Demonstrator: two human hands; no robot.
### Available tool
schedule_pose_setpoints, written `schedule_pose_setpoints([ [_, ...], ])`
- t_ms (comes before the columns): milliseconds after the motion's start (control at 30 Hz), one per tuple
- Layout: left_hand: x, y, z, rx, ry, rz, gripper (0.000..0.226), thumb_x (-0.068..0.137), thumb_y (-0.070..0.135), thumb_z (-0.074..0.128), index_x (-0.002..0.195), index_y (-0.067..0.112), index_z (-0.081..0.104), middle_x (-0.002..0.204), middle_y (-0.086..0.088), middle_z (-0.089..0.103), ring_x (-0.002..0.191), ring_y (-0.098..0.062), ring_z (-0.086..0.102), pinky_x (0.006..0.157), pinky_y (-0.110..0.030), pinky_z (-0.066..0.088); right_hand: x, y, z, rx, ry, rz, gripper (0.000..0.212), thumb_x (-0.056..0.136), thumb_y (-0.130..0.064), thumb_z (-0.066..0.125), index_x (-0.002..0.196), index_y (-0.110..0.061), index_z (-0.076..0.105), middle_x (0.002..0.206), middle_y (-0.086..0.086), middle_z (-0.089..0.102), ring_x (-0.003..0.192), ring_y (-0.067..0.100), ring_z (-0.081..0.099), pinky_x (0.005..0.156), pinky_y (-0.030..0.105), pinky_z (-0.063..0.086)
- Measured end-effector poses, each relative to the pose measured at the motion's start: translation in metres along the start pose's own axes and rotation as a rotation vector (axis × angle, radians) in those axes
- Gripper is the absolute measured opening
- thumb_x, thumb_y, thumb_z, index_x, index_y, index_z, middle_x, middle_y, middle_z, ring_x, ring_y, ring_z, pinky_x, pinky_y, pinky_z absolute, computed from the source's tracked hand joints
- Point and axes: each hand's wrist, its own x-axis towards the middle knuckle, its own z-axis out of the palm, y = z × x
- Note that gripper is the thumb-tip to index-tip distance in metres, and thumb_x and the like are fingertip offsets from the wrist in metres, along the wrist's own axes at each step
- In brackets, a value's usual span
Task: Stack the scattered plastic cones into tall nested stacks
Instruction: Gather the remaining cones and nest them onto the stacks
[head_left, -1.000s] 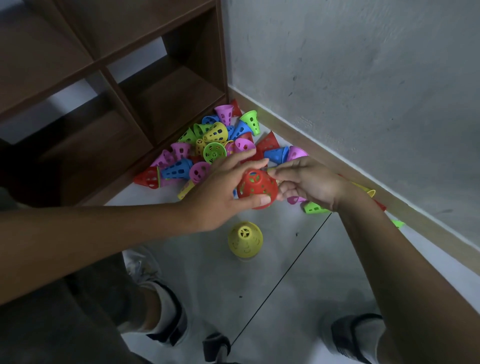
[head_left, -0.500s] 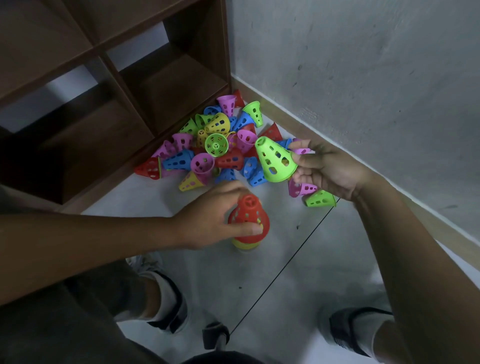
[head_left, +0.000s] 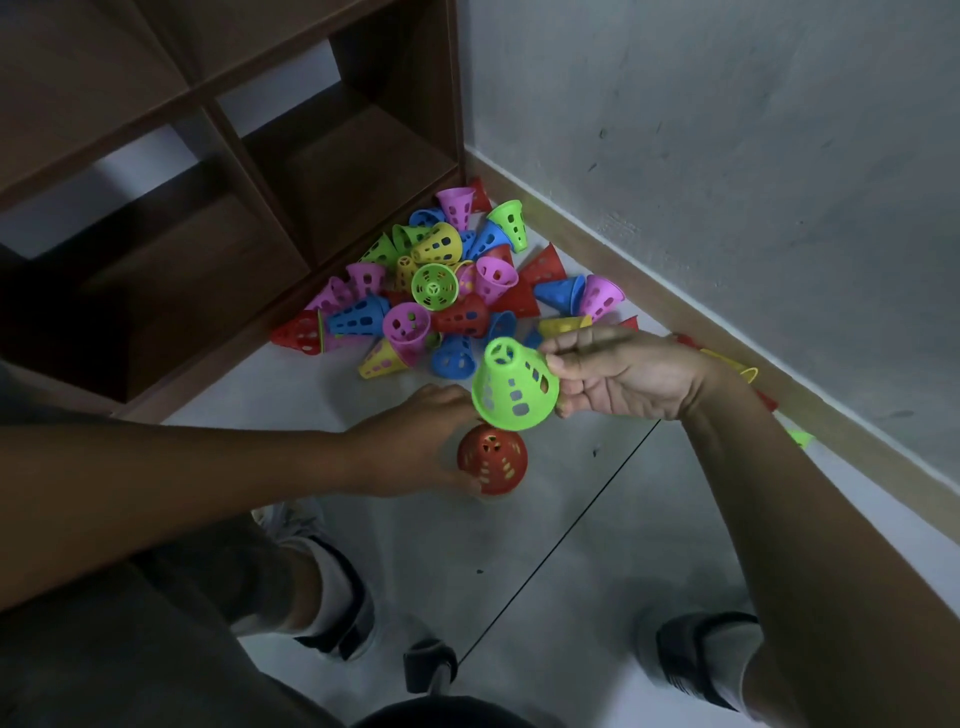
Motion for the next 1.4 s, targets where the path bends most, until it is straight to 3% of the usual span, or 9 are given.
schedule_pose_setpoints([
  [100,0.000,-0.026,-0.001,0.047,-0.001,-0.049,0.084,0.074,0.065,0.068,0.144,0.026,0.044,0.143,0.001,0.044,0.132,-0.019,0.040,0.109,-0.041,0.037,0.006,0.004,0.009,-0.043,-0.078,0.053,0.013,0.096,-0.010,0.056,0.101,-0.007,0.068,0.090,0.007,0.070,0.075,0.016,0.066,0.076,0.027,0.057],
  [433,0.009,-0.103,-0.032,0.233,0.010,-0.283,0.074,0.074,0.050,0.077,0.136,0.020,0.051,0.138,-0.007,0.044,0.124,-0.030,0.046,0.102,-0.046,0.044,0.019,0.037,0.009,-0.122,0.002,0.271,0.008,0.095,-0.015,0.061,0.099,-0.010,0.065,0.092,0.009,0.068,0.083,0.018,0.066,0.081,0.030,0.055],
  [600,0.019,-0.123,-0.040,0.342,-0.040,-0.325,0.065,0.082,0.042,0.075,0.136,0.018,0.049,0.143,-0.005,0.037,0.125,-0.031,0.042,0.100,-0.044,0.044,0.019,0.047,0.001,-0.175,0.078,0.350,0.025,0.081,-0.024,0.072,0.099,-0.007,0.068,0.088,0.008,0.071,0.082,0.018,0.067,0.083,0.031,0.056],
  [733,0.023,-0.134,-0.033,0.429,-0.122,-0.322,0.062,0.085,0.042,0.072,0.137,0.018,0.048,0.152,-0.006,0.030,0.133,-0.036,0.036,0.103,-0.046,0.043,0.023,0.046,-0.005,-0.221,0.155,0.386,0.032,0.083,-0.028,0.073,0.101,-0.003,0.066,0.092,0.010,0.072,0.084,0.020,0.068,0.082,0.031,0.056],
  [900,0.032,-0.141,-0.026,0.531,-0.188,-0.339,0.063,0.088,0.044,0.068,0.143,0.024,0.044,0.163,-0.004,0.010,0.142,-0.037,0.025,0.102,-0.051,0.044,0.025,0.051,-0.024,-0.444,0.376,0.458,0.026,0.095,-0.028,0.064,0.107,-0.004,0.065,0.104,0.012,0.071,0.088,0.022,0.069,0.075,0.029,0.058],
  [1000,0.035,-0.147,-0.023,0.553,-0.191,-0.344,0.066,0.087,0.045,0.068,0.144,0.027,0.042,0.164,-0.003,-0.002,0.145,-0.038,0.019,0.099,-0.051,0.047,0.029,0.068,-0.050,-0.685,0.746,0.378,0.021,0.093,-0.025,0.068,0.109,-0.013,0.063,0.109,0.009,0.067,0.088,0.021,0.066,0.072,0.028,0.057],
  [1133,0.037,-0.156,-0.022,0.571,-0.195,-0.356,0.063,0.086,0.045,0.070,0.141,0.027,0.046,0.164,-0.001,-0.007,0.146,-0.037,0.015,0.097,-0.049,0.049,0.024,0.092,-0.076,-0.903,1.177,0.319,0.059,0.085,-0.029,0.072,0.137,-0.026,0.045,0.135,0.015,0.050,0.122,0.036,0.050,0.102,0.053,0.047],
  [1267,0.041,-0.157,-0.022,0.587,-0.218,-0.375,0.058,0.089,0.039,0.068,0.141,0.026,0.046,0.164,-0.001,0.000,0.146,-0.035,0.018,0.099,-0.048,0.049,0.017,0.106,-0.085,-0.915,1.186,0.421,0.084,0.082,-0.040,0.076,0.148,-0.037,0.024,0.153,0.016,0.026,0.142,0.045,0.020,0.110,0.063,0.031],
  [1400,0.044,-0.159,-0.017,0.574,-0.181,-0.336,0.059,0.088,0.025,0.069,0.141,0.026,0.043,0.157,-0.003,0.020,0.136,-0.033,0.032,0.094,-0.046,0.051,0.020,0.120,-0.093,-0.988,1.120,0.396,0.091,0.087,-0.044,0.070,0.152,-0.043,0.007,0.158,0.014,0.015,0.145,0.047,0.012,0.108,0.069,0.025],
])
